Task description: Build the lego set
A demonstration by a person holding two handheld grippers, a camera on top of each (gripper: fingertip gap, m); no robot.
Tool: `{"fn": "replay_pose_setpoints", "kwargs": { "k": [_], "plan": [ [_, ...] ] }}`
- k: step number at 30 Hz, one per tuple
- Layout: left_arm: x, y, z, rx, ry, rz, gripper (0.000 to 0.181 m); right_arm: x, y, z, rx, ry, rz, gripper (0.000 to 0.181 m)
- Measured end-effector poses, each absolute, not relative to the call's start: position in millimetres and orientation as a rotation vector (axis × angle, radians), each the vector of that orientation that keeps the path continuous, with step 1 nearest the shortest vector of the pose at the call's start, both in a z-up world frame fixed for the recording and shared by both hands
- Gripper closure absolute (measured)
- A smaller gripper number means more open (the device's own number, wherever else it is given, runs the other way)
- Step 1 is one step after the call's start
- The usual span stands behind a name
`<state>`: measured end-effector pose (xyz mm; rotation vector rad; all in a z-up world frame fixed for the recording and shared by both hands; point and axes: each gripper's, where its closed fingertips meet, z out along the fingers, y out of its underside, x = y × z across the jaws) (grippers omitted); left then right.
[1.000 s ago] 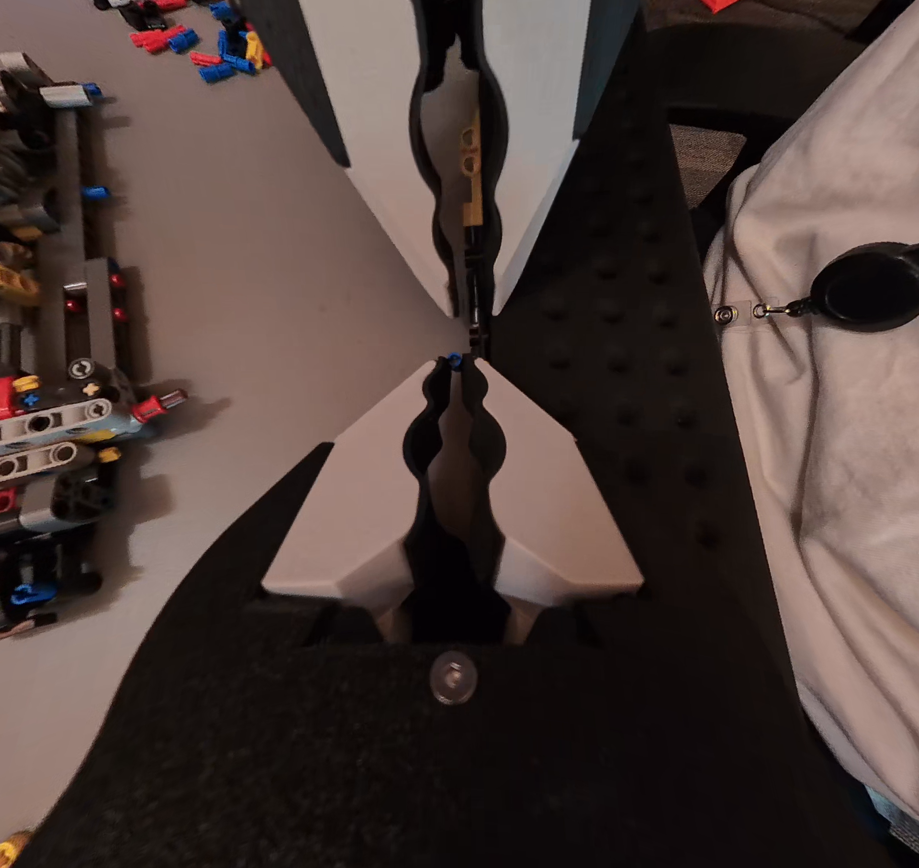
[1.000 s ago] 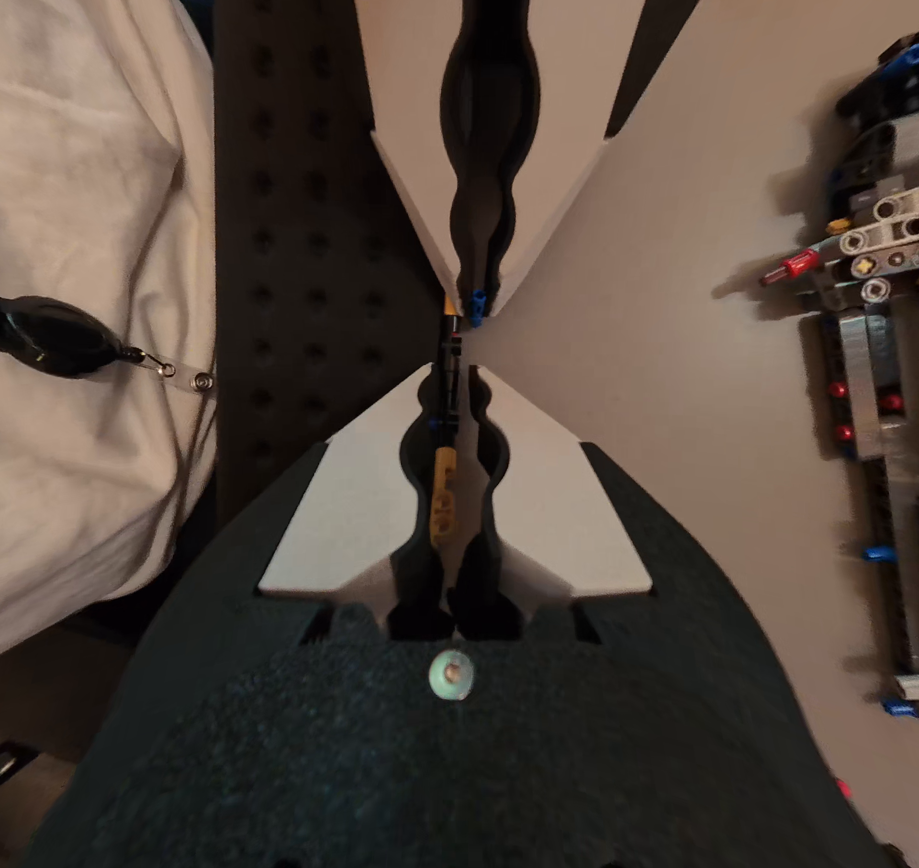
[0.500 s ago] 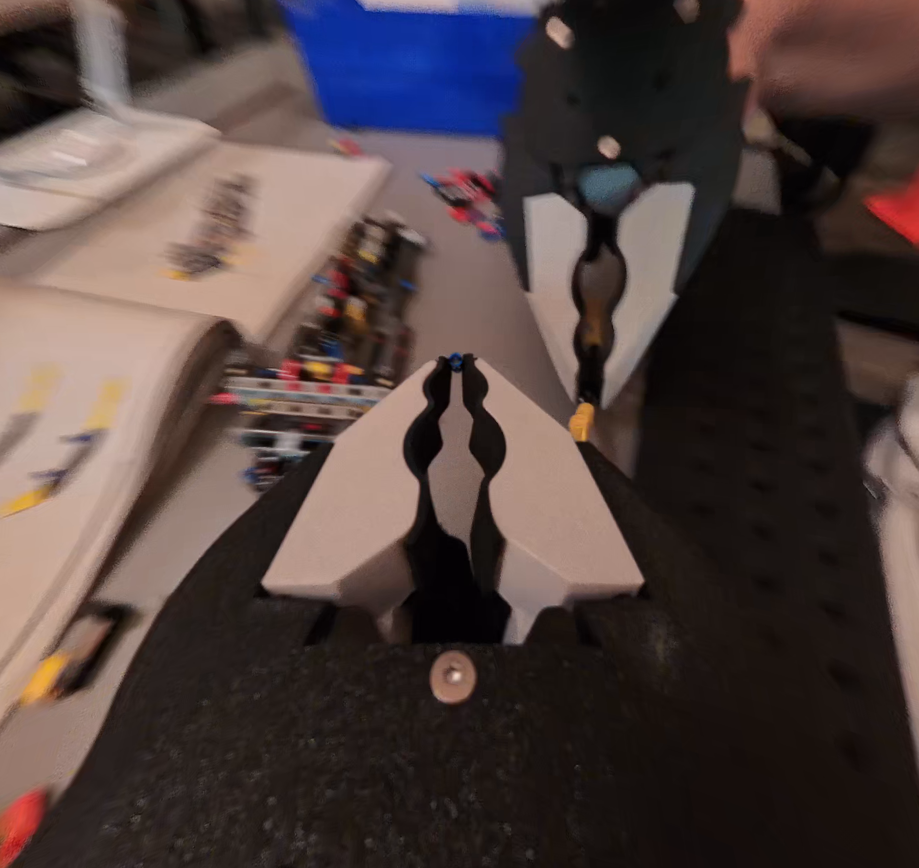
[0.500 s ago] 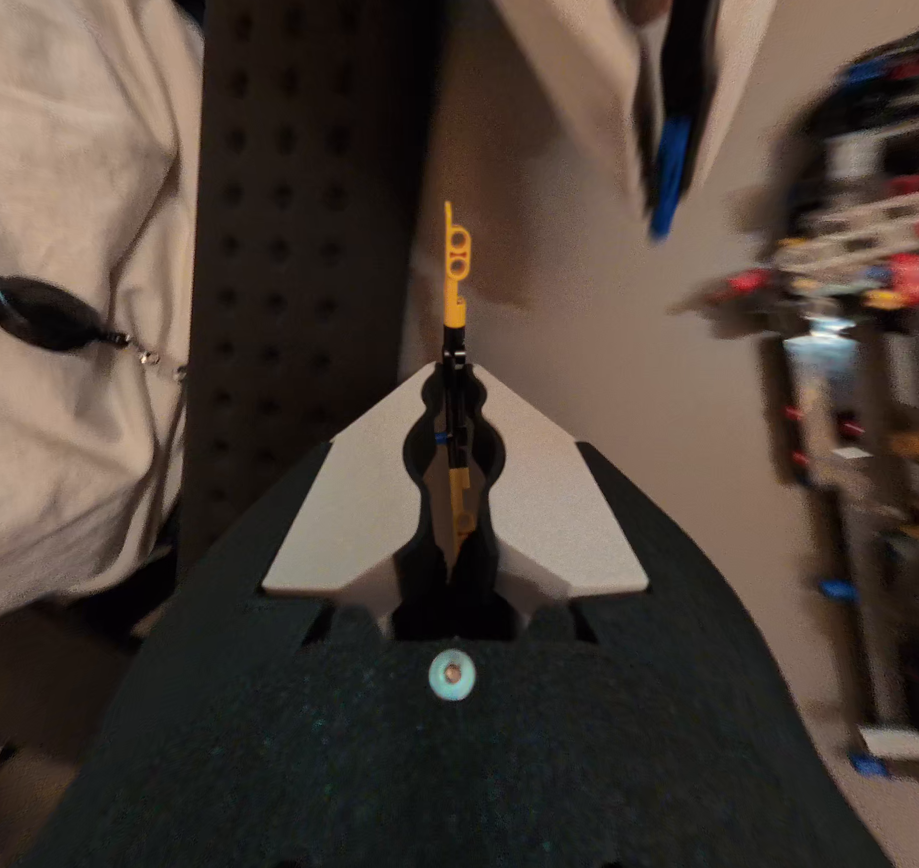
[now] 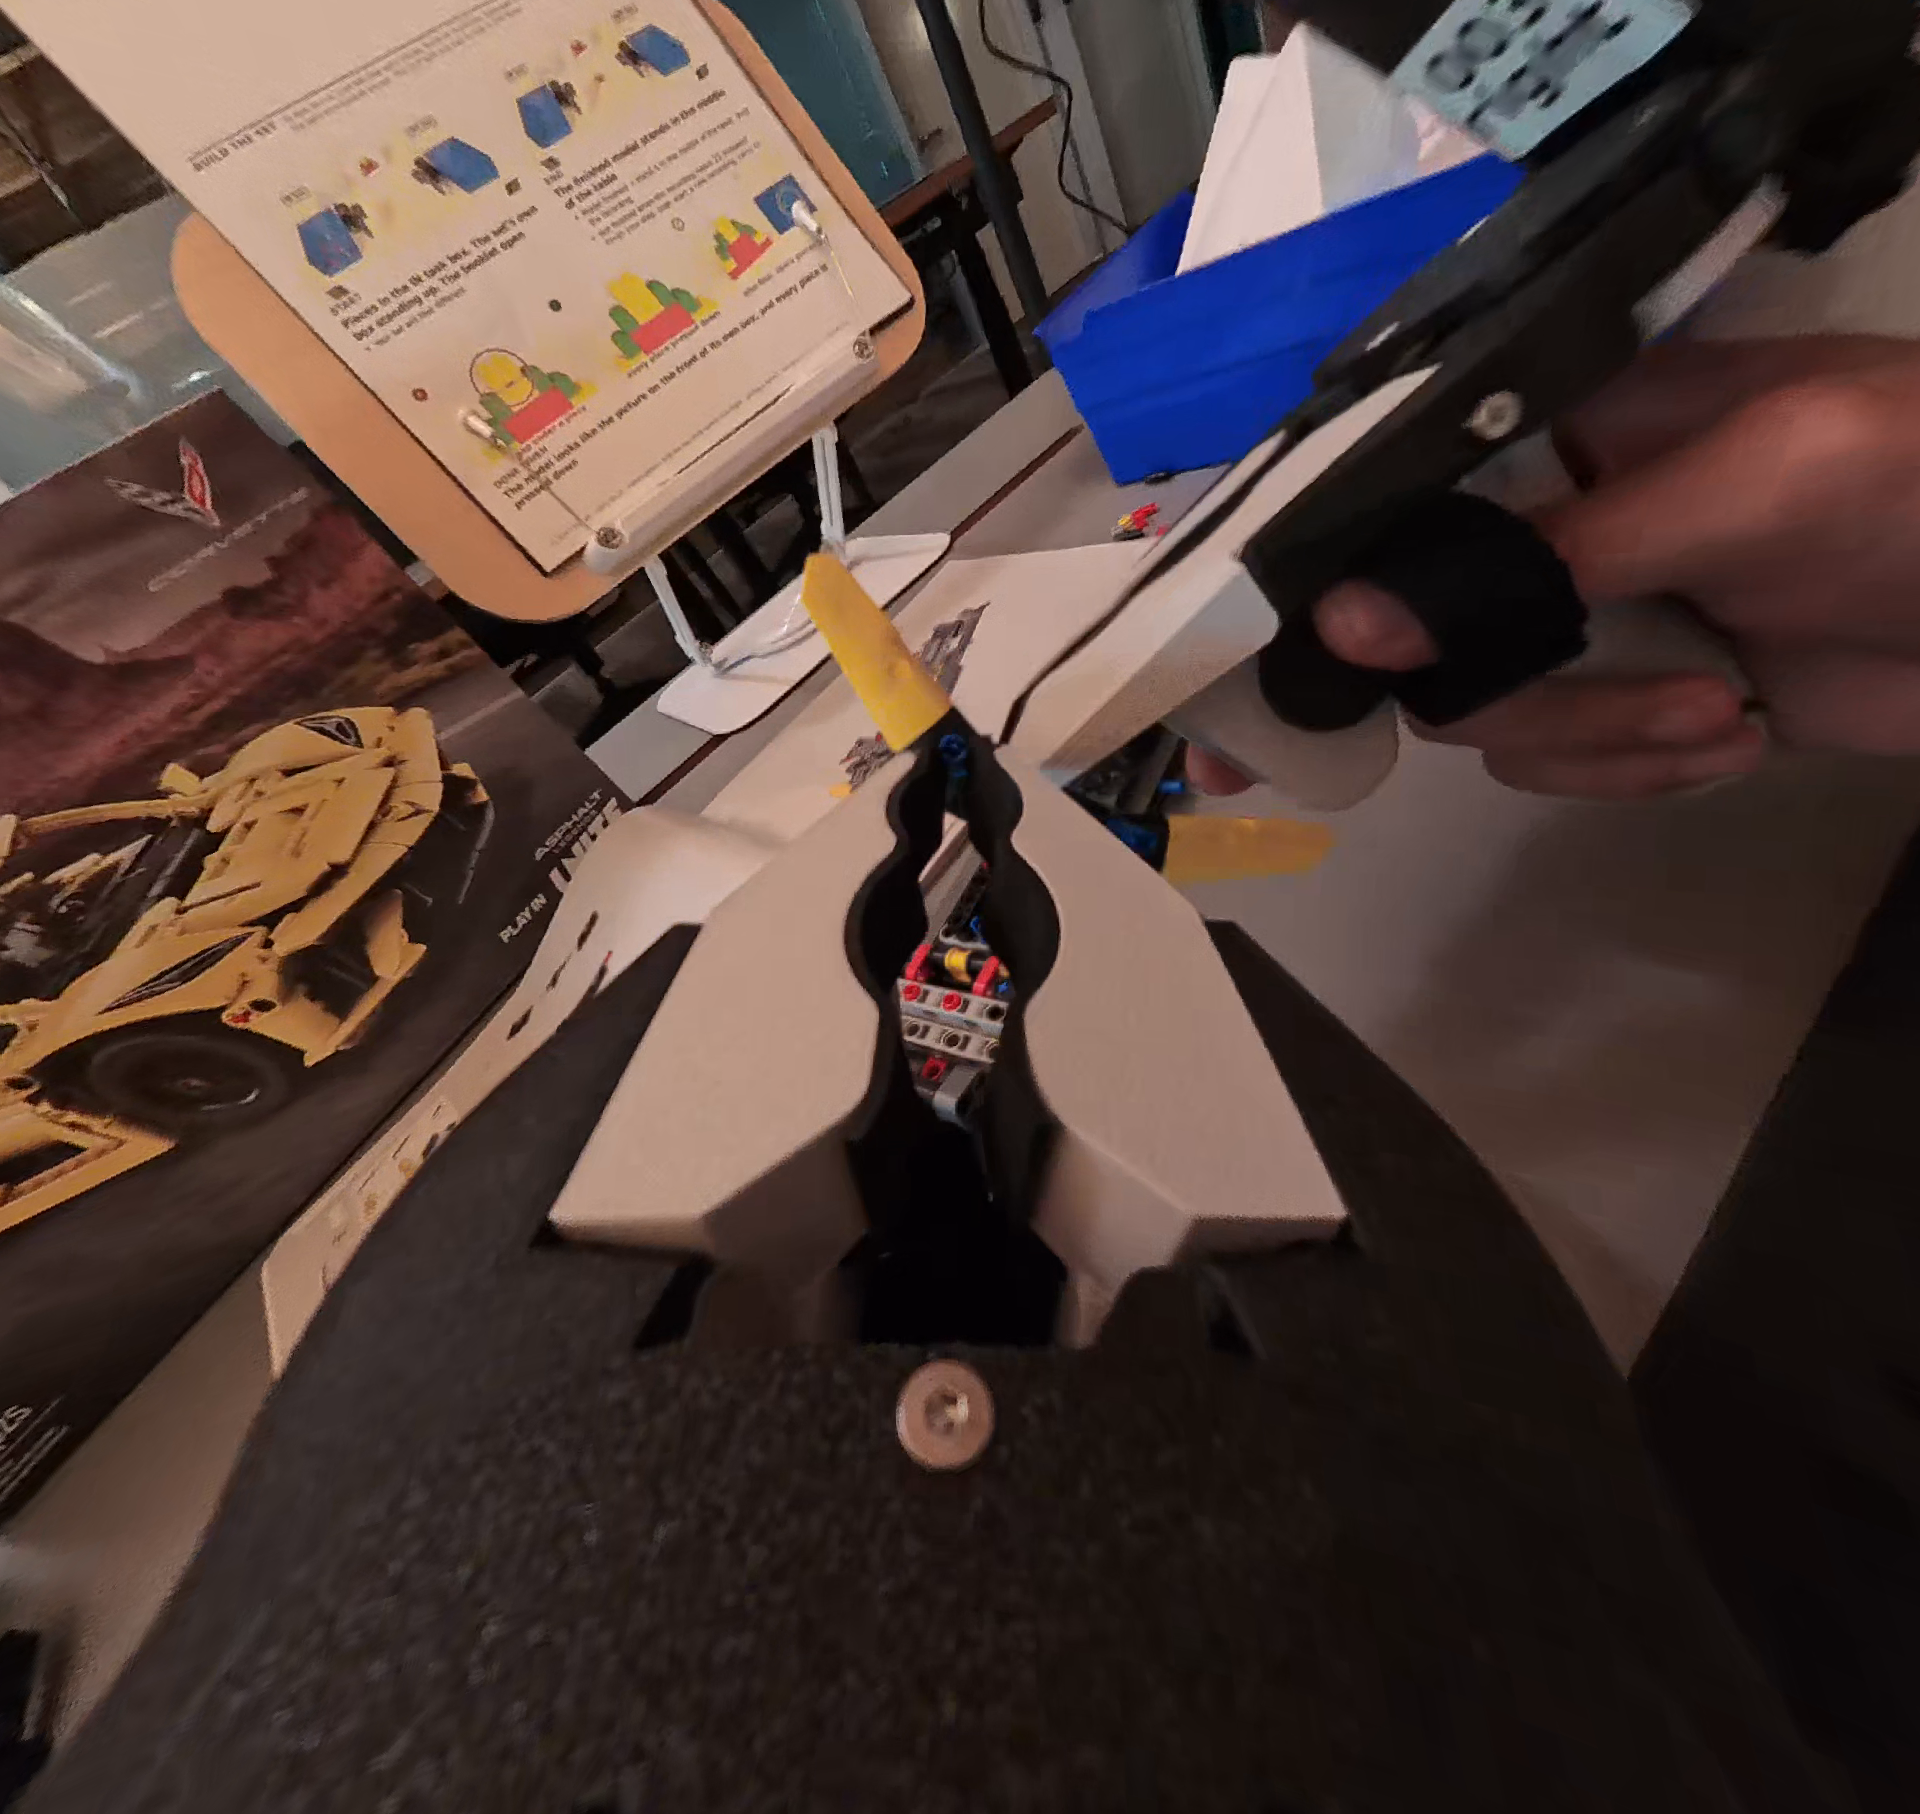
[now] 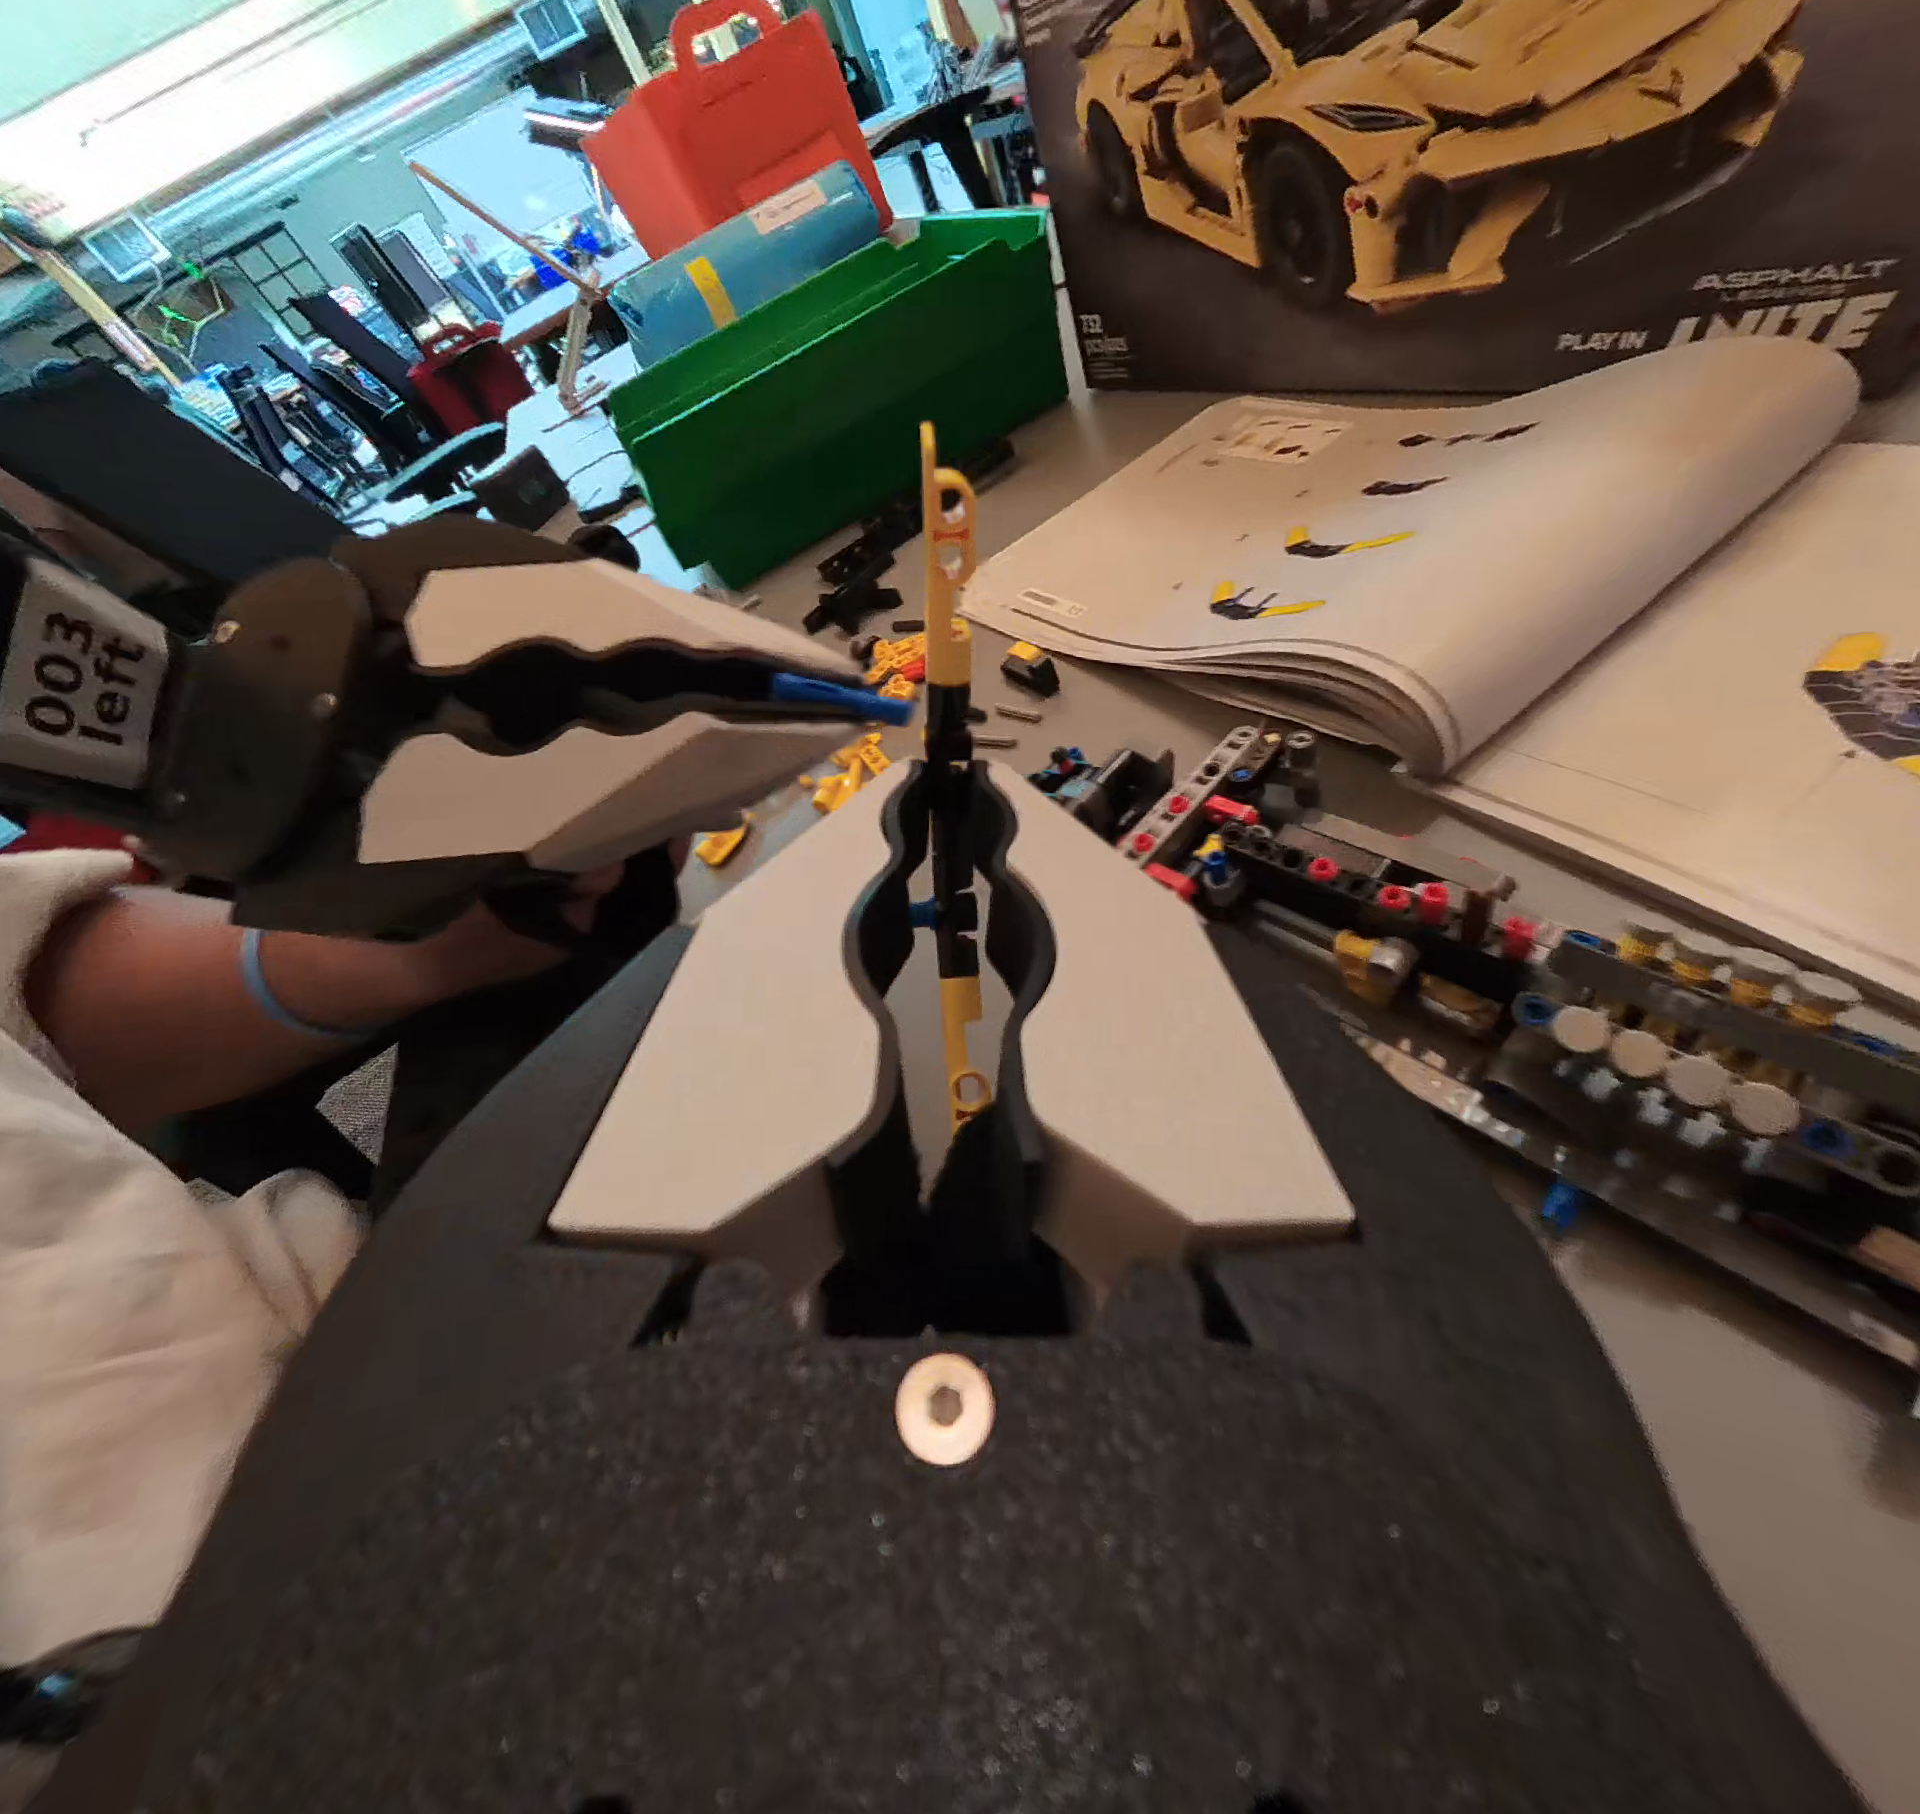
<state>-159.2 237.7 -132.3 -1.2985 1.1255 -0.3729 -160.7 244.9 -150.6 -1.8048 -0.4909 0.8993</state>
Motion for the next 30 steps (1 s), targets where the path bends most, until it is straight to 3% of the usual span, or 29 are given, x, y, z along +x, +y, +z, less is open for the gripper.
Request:
{"fn": "replay_pose_setpoints", "kwargs": {
  "k": [30],
  "plan": [
    [-150.6, 232.3, -144.8, -1.19, 1.244, -0.237, 0.178, -154.2, 240.6, -157.6, -1.821, -0.575, 0.851, 0.175]
  ]
}}
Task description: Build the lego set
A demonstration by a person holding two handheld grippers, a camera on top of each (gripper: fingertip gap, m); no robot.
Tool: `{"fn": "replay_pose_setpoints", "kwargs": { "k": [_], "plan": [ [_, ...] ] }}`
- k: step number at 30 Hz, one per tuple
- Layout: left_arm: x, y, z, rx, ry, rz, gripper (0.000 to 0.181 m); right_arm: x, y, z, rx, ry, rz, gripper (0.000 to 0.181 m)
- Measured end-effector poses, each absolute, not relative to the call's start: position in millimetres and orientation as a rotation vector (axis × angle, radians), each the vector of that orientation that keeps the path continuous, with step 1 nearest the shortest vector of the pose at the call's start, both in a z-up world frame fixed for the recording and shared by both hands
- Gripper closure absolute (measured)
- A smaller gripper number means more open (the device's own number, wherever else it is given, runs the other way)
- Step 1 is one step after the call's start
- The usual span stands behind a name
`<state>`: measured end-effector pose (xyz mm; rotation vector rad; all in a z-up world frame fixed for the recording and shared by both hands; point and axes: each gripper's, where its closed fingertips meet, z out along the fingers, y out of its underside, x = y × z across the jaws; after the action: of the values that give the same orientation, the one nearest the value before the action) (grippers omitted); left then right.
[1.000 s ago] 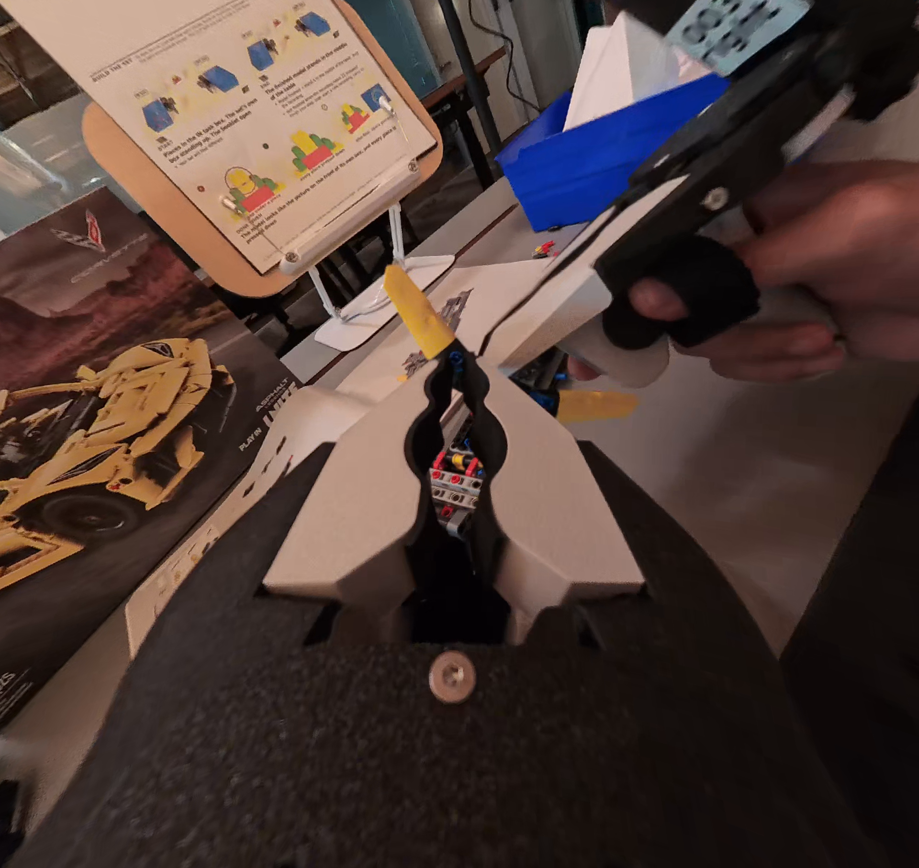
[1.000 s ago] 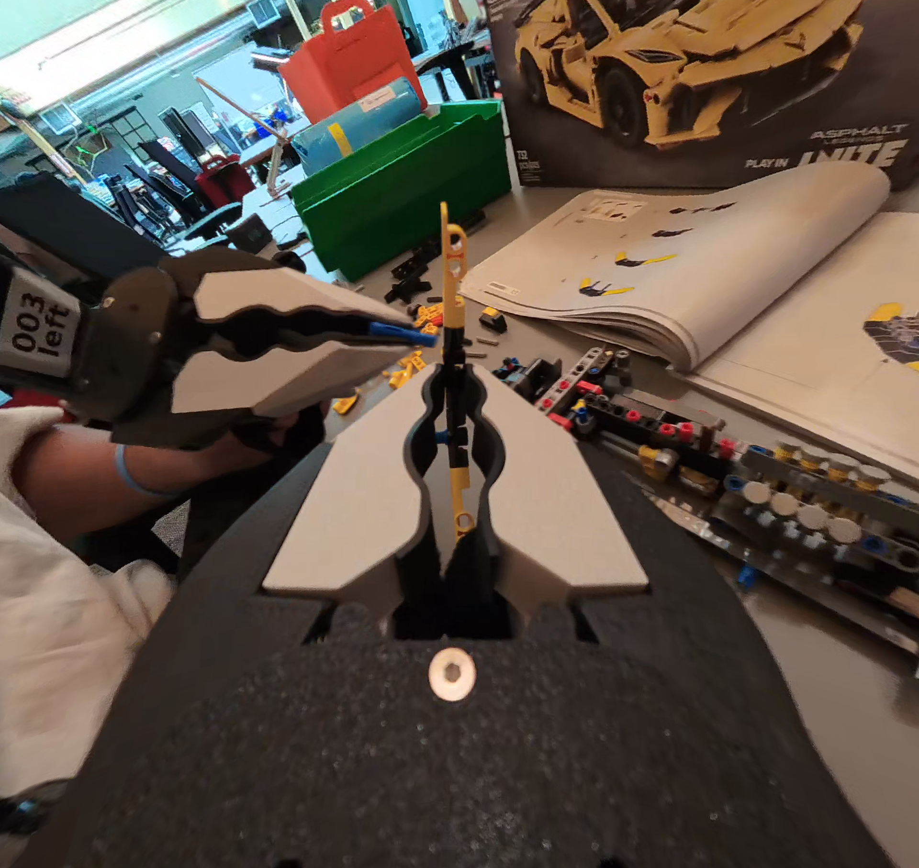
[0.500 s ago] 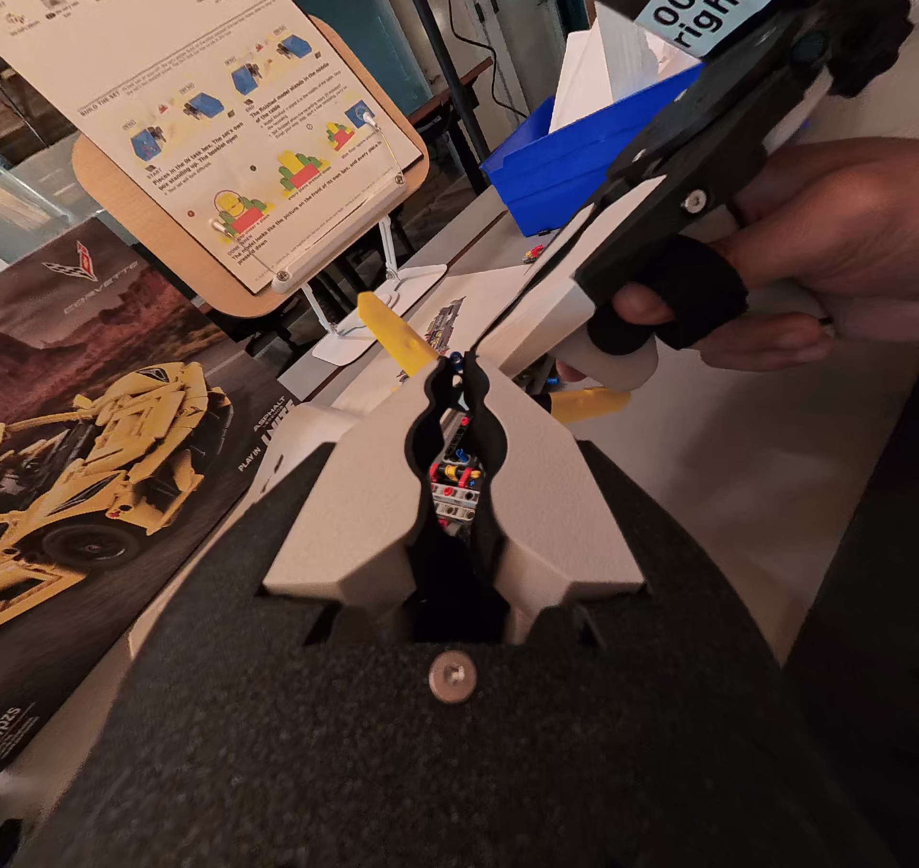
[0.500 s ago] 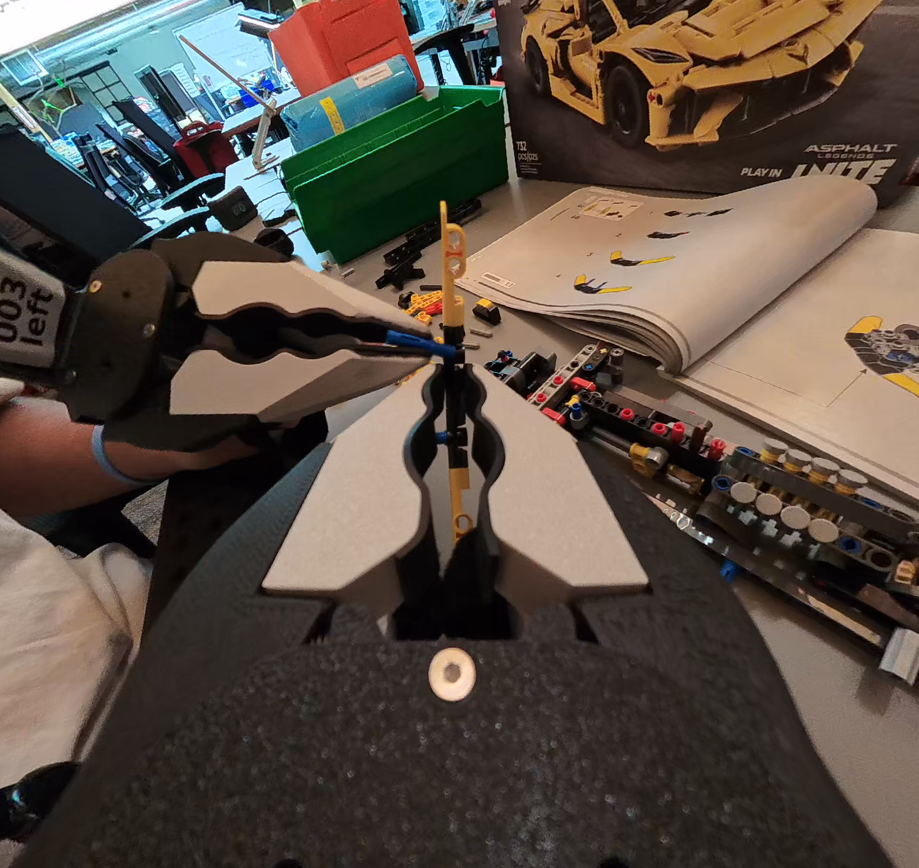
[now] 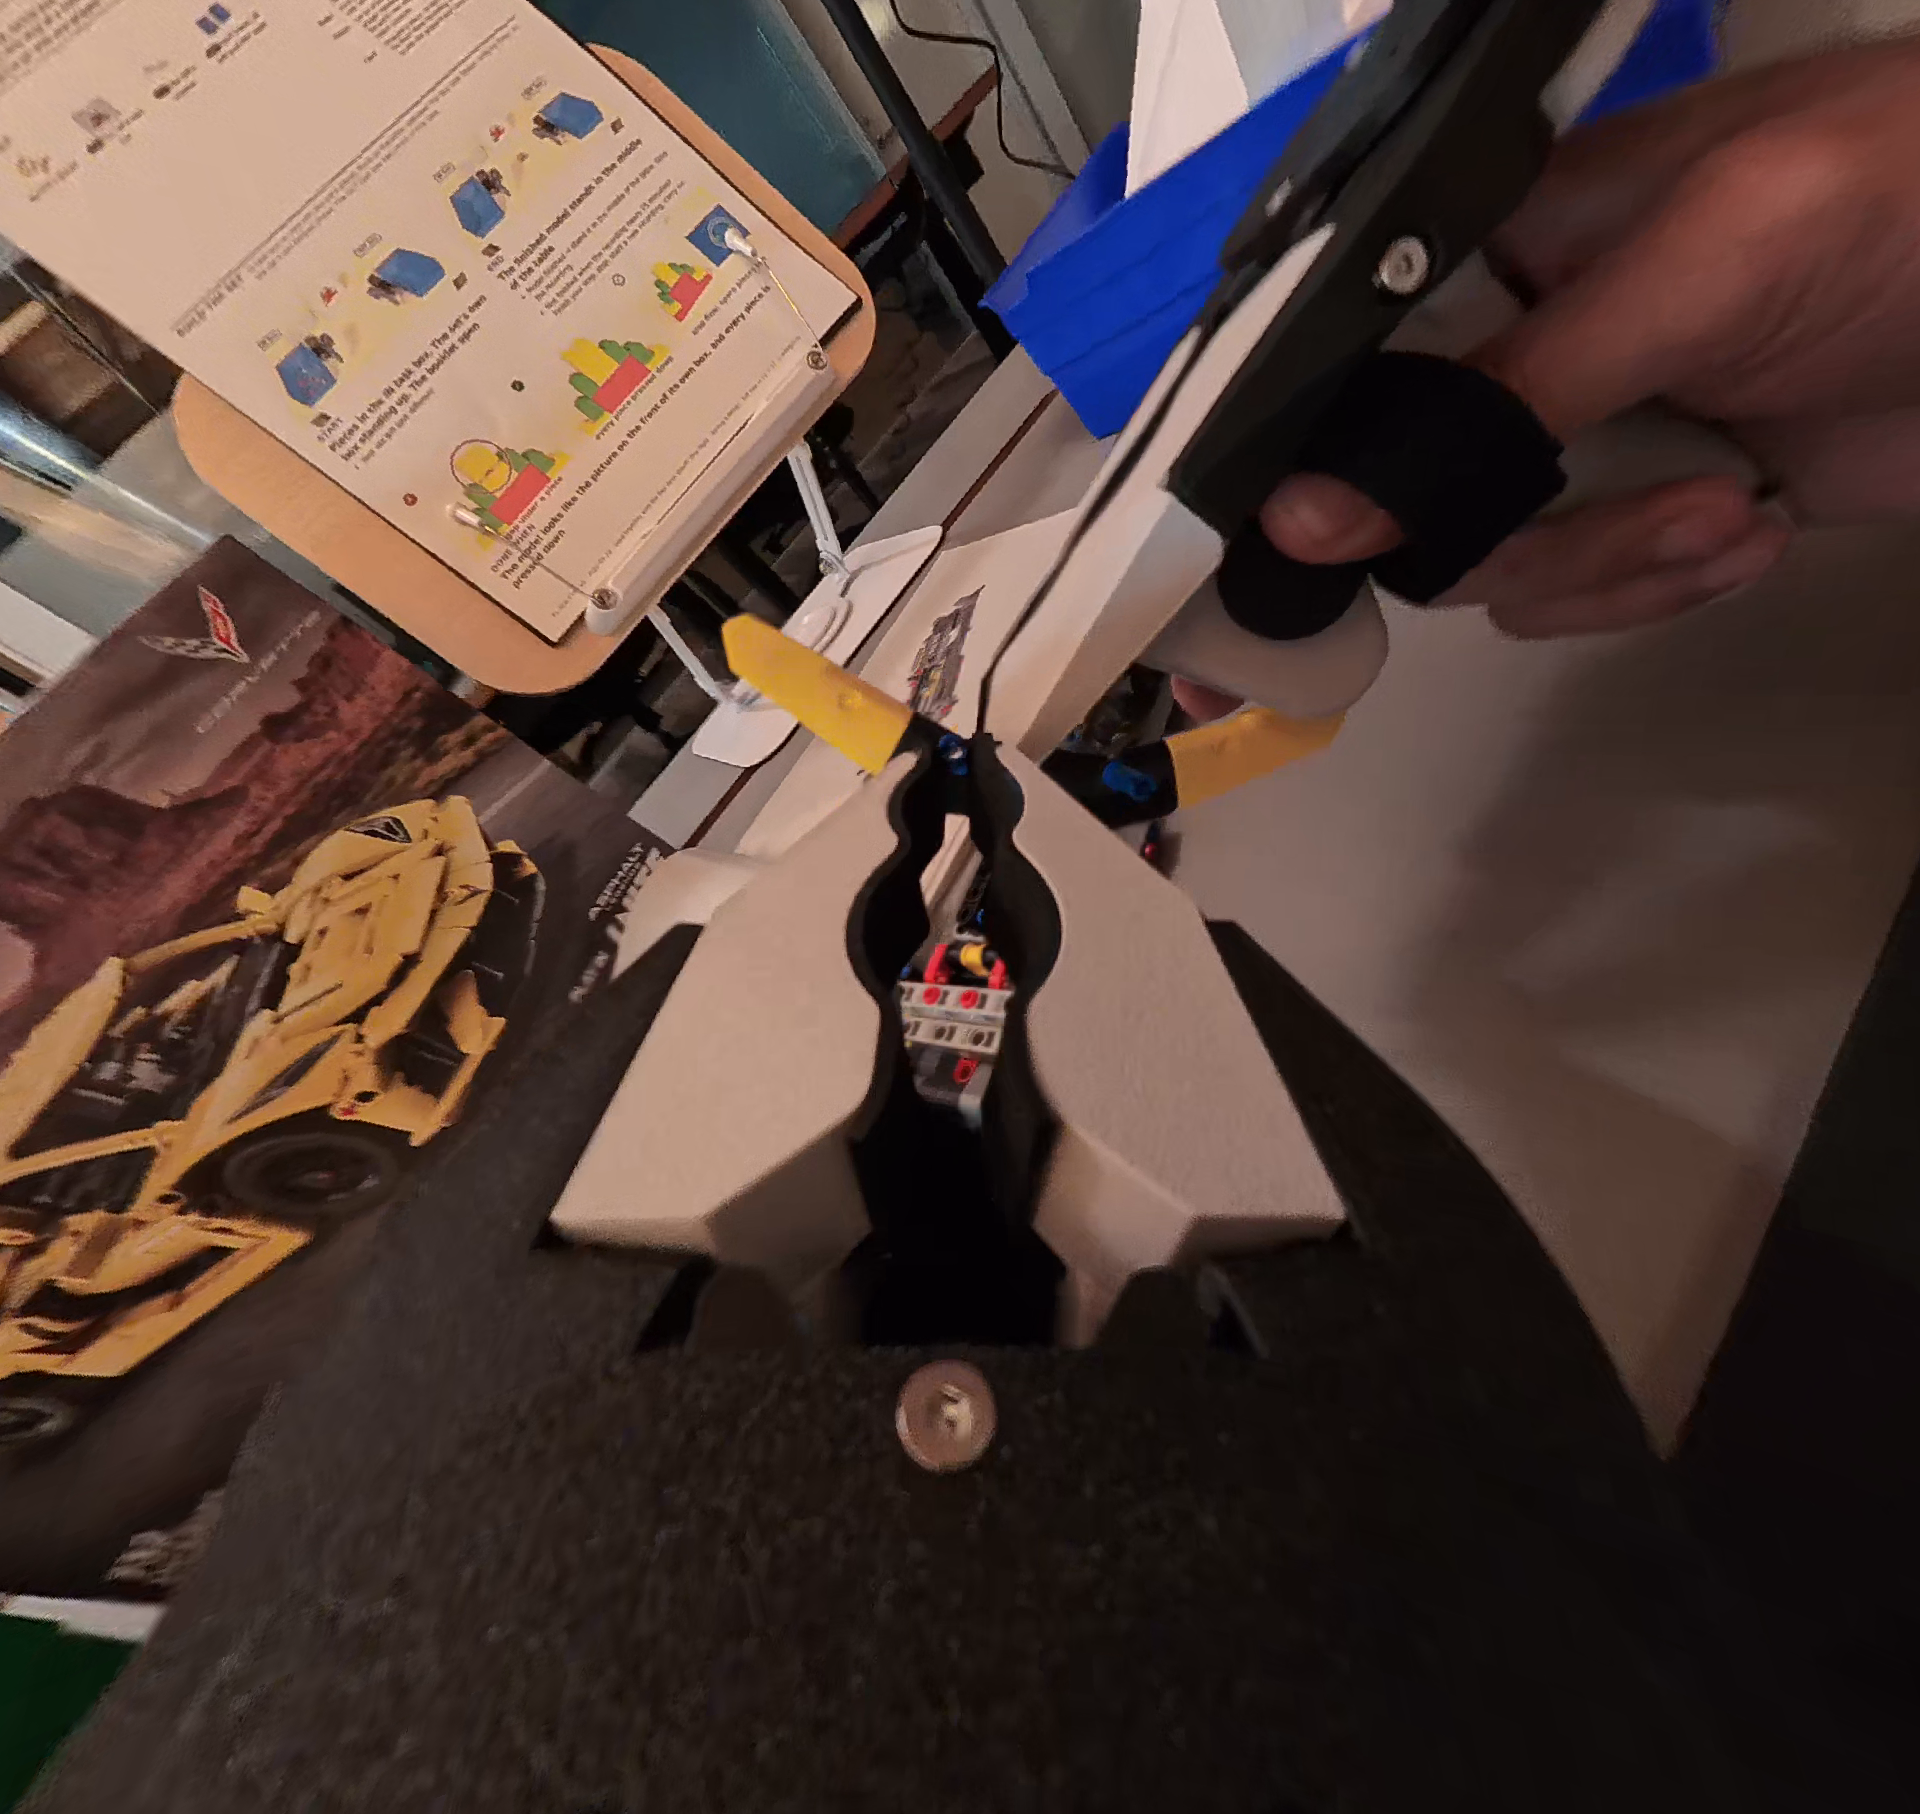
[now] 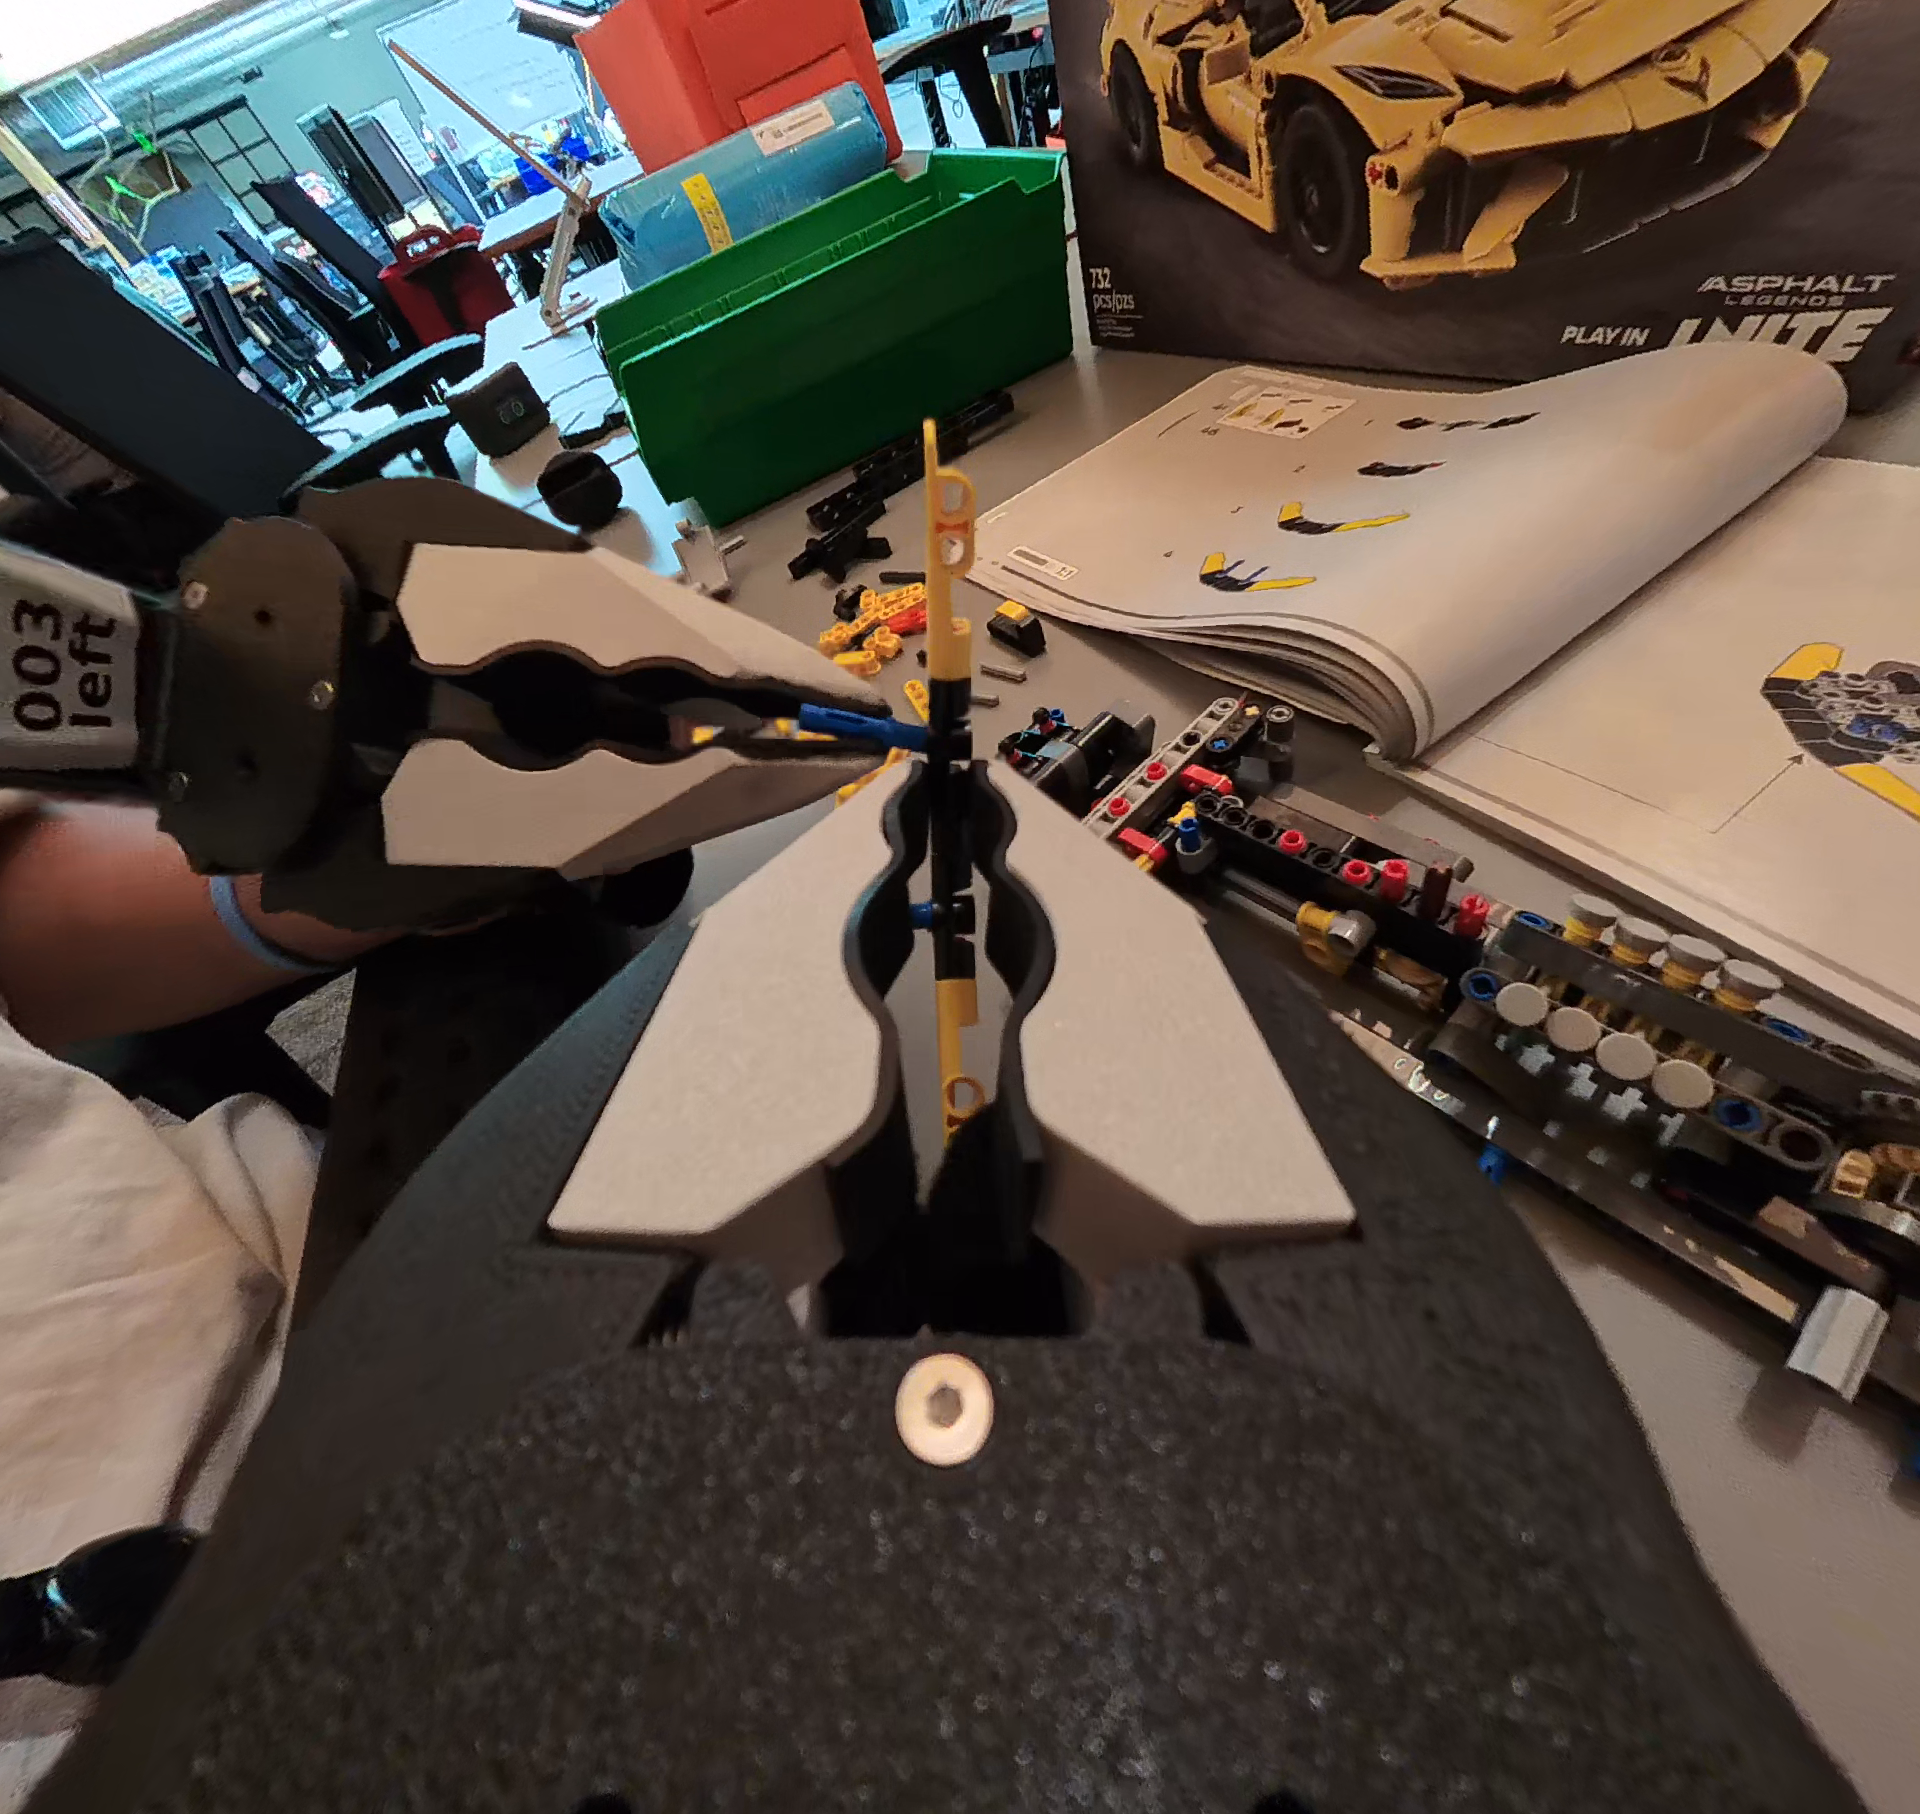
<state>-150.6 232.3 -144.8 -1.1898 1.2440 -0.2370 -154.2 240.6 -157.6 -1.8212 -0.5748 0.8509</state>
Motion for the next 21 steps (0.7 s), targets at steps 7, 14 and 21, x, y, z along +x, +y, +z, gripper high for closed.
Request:
{"fn": "replay_pose_setpoints", "kwargs": {
  "k": [7, 14, 21],
  "plan": [
    [-153.7, 228.6, -159.4, -1.03, 1.388, -0.023, 0.179, -155.0, 236.6, -171.0, -1.853, -0.718, 0.714, 0.175],
    [-159.3, 210.0, -174.3, -0.797, 1.546, 0.106, 0.179, -162.2, 218.0, -186.6, -1.871, -0.933, 0.75, 0.175],
    [-162.4, 193.9, -190.2, -0.534, 1.674, 0.226, 0.18, -164.7, 201.0, -202.5, -1.944, -1.041, 0.909, 0.176]
  ]
}}
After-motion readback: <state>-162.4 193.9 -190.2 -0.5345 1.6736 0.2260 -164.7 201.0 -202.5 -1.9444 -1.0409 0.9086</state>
